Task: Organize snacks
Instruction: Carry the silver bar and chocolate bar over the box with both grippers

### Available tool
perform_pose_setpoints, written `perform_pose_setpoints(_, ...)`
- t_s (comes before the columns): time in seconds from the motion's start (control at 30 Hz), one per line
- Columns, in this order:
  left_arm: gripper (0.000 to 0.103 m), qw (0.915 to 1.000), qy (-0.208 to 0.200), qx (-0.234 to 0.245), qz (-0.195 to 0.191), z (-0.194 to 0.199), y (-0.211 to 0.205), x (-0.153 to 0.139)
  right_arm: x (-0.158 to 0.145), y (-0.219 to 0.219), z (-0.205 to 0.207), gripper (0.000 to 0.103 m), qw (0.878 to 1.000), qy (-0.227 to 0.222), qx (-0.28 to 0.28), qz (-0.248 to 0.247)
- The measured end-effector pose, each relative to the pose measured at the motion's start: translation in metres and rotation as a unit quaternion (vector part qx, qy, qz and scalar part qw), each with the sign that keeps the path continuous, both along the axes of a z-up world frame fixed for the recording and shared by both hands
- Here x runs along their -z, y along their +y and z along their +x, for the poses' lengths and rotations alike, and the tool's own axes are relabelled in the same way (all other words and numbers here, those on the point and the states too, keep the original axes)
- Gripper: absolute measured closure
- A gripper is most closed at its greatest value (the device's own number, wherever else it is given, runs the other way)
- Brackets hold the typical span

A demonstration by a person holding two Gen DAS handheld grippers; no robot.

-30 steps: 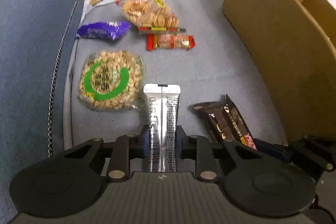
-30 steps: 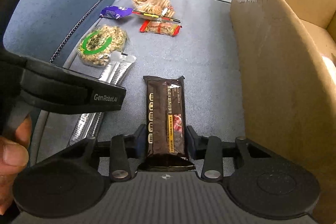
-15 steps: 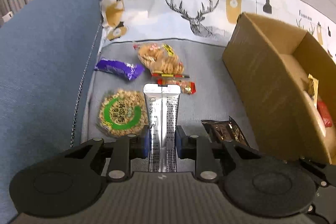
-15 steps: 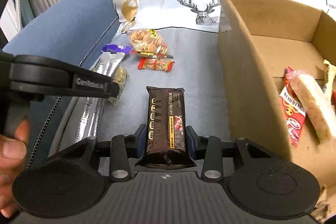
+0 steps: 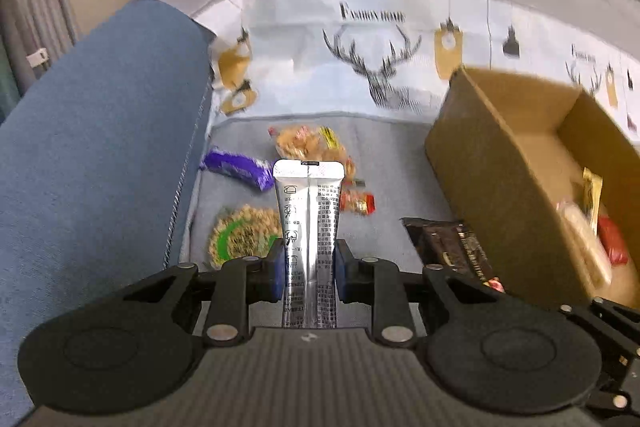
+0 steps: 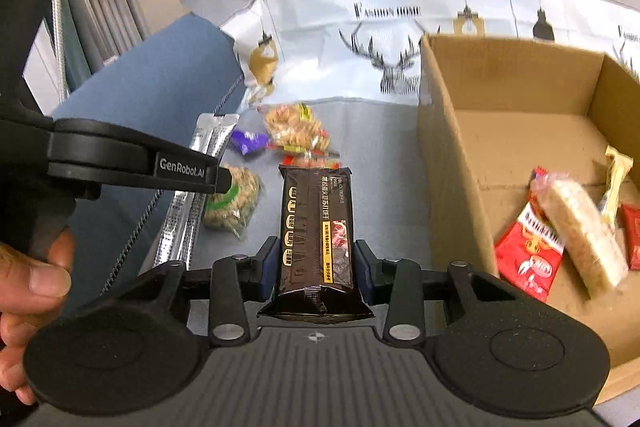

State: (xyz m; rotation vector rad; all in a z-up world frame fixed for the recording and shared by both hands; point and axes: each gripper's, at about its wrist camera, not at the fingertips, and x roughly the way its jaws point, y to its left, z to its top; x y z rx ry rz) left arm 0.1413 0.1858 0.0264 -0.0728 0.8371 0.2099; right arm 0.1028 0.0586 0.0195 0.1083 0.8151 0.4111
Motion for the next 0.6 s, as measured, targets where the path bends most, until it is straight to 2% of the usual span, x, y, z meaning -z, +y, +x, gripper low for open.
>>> perform_pose_setpoints(0.1, 0.076, 0.9993, -0.029, -0.018, -0.012, -0.004, 0.004, -0.009, -0.014, -0.006, -0.004, 0.062, 1.000, -0.029, 0.000, 0.013)
perform_pose_setpoints(0.3, 0.076, 0.9963, -0.080, -0.030, -0.007, -0.009, 0.000, -0.027, -0.058, -0.030, -0.004, 0.062, 0.994, -0.101, -0.001, 0.051)
perform_pose_setpoints(0.43, 0.076, 0.9936, -0.106, -0.034, -0.020, -0.009, -0.005, -0.037, -0.088, -0.057, 0.008, 0.062, 0.989, -0.122, -0.014, 0.081)
perform_pose_setpoints(0.6, 0.076, 0.9908, -0.132, -0.023, -0.018, -0.008, -0.022, -0.046, -0.111, -0.098, 0.026, 0.062, 0.984, -0.166, -0.020, 0.069)
